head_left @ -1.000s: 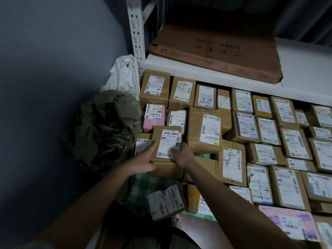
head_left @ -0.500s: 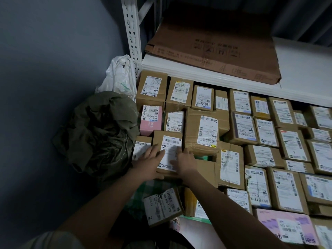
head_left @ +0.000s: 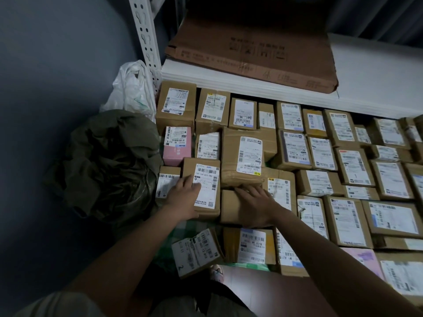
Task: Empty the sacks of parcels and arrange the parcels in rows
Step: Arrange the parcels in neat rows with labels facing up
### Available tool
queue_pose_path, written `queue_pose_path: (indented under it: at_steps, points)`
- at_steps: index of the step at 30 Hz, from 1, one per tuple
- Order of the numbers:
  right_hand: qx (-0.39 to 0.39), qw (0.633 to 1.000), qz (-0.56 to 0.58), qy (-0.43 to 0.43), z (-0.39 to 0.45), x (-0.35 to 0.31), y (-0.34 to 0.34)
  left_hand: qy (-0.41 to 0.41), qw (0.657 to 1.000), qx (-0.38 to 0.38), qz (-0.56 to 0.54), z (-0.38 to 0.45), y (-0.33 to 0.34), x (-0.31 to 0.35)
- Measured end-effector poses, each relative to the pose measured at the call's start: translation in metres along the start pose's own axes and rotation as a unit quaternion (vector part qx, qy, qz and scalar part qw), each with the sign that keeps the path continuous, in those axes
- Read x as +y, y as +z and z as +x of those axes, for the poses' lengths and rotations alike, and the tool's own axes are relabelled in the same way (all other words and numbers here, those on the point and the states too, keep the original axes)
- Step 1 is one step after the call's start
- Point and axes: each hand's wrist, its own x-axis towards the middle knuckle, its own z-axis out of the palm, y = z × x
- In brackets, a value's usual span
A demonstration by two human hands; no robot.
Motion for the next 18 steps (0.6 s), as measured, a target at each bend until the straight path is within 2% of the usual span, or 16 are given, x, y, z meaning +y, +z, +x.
queue_pose_path:
  at_steps: [2, 5, 8, 11, 13, 15, 16, 18]
  points:
    - [-0.012, 0.999, -0.046, 0.001, 0.003, 0.003, 0.008, -0.011, 1.0, -0.006, 0.006, -0.001, 0.0, 0.004]
    - [0.035, 0.997, -0.074, -0.014, 0.007, 0.007, 0.015, -0.021, 1.0, -0.012, 0.008, -0.001, 0.0, 0.006]
    - [0.076, 0.994, -0.056, -0.052, 0.001, 0.01, 0.007, -0.024, 0.999, -0.027, 0.002, -0.002, -0.002, 0.007]
    - [0.107, 0.991, -0.021, -0.084, -0.012, 0.015, -0.014, -0.039, 0.995, -0.074, -0.057, -0.002, -0.01, 0.004]
    - [0.122, 0.989, 0.038, -0.078, -0.026, 0.02, -0.035, -0.042, 0.987, -0.096, -0.118, -0.001, -0.021, 0.007]
    - [0.12, 0.979, 0.157, -0.048, -0.039, 0.02, -0.061, -0.02, 0.972, -0.09, -0.218, 0.001, -0.037, 0.014]
    - [0.108, 0.965, 0.238, -0.03, -0.045, 0.018, -0.074, 0.002, 0.958, -0.078, -0.275, 0.002, -0.046, 0.02]
    - [0.073, 0.908, 0.412, 0.003, -0.05, 0.016, -0.09, 0.049, 0.928, -0.051, -0.367, 0.002, -0.06, 0.033]
